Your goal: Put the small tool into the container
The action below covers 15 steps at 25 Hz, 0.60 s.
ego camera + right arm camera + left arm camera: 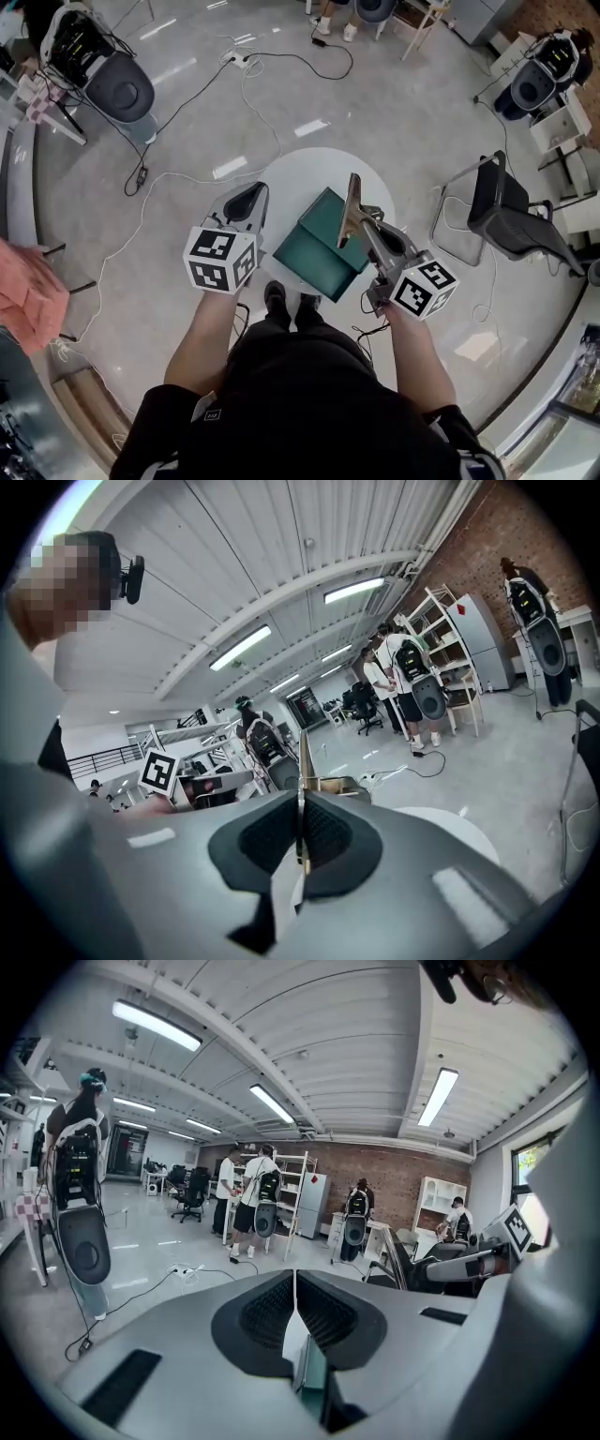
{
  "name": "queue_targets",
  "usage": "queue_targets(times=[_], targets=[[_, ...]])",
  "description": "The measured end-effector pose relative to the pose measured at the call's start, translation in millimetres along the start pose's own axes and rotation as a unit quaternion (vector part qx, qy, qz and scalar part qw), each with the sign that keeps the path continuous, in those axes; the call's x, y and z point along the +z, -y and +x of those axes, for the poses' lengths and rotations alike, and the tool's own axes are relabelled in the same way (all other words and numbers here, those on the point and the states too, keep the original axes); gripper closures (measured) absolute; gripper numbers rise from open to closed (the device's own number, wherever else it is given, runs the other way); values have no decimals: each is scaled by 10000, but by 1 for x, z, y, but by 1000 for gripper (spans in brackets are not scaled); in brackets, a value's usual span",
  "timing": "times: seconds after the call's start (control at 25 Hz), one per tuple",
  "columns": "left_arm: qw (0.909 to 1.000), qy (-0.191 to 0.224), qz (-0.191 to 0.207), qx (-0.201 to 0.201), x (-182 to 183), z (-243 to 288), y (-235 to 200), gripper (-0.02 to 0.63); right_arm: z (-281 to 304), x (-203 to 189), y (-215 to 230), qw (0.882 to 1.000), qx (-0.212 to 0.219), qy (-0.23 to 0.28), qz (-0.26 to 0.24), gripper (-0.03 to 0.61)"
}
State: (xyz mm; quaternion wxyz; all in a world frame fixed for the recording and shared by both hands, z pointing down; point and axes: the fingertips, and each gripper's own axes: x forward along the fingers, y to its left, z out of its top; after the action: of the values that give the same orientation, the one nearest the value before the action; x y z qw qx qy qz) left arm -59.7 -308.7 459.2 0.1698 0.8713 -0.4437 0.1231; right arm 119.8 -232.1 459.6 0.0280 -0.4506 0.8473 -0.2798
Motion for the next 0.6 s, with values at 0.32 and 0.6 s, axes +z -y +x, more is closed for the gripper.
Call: queue_targets(times=[0.32,0.6], targets=[[9993,-282,-250,68,-36,-2,-15,598,34,-65,7,9963,31,-854,74,566],[9982,-401,-404,179,-56,-14,-33,598,51,-125,7,9871,50,-1597,-15,566]])
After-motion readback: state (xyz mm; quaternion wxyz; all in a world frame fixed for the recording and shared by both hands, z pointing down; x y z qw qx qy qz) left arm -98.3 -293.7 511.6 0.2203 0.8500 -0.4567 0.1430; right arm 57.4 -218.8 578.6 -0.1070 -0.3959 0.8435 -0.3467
